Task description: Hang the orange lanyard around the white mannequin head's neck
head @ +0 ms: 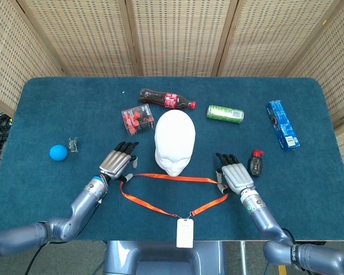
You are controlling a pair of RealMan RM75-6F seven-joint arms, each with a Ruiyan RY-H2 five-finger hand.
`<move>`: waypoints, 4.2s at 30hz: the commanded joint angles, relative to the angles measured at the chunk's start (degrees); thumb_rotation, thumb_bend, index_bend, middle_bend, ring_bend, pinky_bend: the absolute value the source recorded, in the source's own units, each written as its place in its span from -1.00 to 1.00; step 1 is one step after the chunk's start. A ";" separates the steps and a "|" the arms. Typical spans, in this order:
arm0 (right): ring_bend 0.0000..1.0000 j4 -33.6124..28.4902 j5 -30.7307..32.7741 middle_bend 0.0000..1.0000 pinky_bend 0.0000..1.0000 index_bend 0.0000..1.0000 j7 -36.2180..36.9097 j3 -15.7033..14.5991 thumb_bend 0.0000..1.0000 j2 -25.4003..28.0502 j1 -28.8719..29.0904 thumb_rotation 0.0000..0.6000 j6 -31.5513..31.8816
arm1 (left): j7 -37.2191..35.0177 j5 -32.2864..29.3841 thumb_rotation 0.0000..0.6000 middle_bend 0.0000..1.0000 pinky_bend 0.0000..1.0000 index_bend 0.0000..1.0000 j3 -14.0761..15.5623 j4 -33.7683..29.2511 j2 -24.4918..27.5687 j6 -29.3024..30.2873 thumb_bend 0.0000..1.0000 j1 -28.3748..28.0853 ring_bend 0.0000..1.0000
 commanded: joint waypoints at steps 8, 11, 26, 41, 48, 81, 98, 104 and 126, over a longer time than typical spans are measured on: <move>-1.00 1.04 -0.45 -0.94 -1.00 0.43 0.30 -0.36 0.27 -0.18 -0.36 1.00 -0.12 | -0.72 -0.31 1.00 -1.00 -1.00 0.02 0.95 3.32 -3.98 -0.14 -0.28 -1.71 -1.00; -1.00 1.32 -0.69 -0.94 -1.00 0.43 0.65 -0.37 0.27 -0.20 -0.44 1.00 -0.23 | -0.88 -0.46 1.00 -1.00 -1.00 0.04 1.15 3.80 -4.41 -0.24 -0.28 -1.94 -1.00; -1.00 1.69 -2.47 -0.92 -1.00 0.43 2.05 -0.56 0.27 -0.01 -0.89 1.00 -0.45 | -0.43 -0.68 1.00 -1.00 -1.00 0.28 2.27 5.34 -6.12 0.80 -0.27 -2.51 -1.00; -1.00 -0.65 -8.18 -0.89 -1.00 0.45 3.89 -1.86 0.28 1.37 -2.62 1.00 2.54 | -5.81 7.63 1.00 -1.00 -1.00 0.40 4.67 4.66 -4.13 4.17 -0.21 -0.92 -1.00; -1.00 -1.90 -12.17 -0.88 -1.00 0.46 4.81 -3.24 0.28 3.02 -3.70 1.00 4.15 | -10.31 15.14 1.00 -1.00 -1.00 0.42 6.95 3.65 -1.56 8.55 -0.11 0.88 -1.00; -1.00 -18.52 -28.07 -0.80 -1.00 0.46 16.75 2.13 0.28 16.04 -6.21 1.00 19.00 | -30.06 35.37 1.00 -1.00 -1.00 0.47 4.12 -3.91 9.90 32.92 0.02 3.39 -1.00; -1.00 -28.04 -16.90 -0.78 -1.00 0.46 19.59 12.72 0.28 21.63 -3.48 1.00 18.09 | -31.90 26.59 1.00 -1.00 -1.00 0.47 -4.14 -6.55 11.51 30.48 0.02 1.59 -1.00; -1.00 -28.33 -7.08 -0.78 -1.00 0.46 17.52 17.79 0.28 22.02 0.22 1.00 14.88 | -29.19 18.38 1.00 -1.00 -1.00 0.47 -8.70 -7.45 12.11 24.32 0.02 -1.11 -1.00; -1.00 -13.10 30.10 -0.77 -1.00 0.44 9.85 26.05 0.33 18.03 17.71 1.00 3.27 | -18.01 -5.57 1.00 -1.00 -1.00 0.15 -13.60 0.95 11.66 8.55 -0.02 -7.61 -1.00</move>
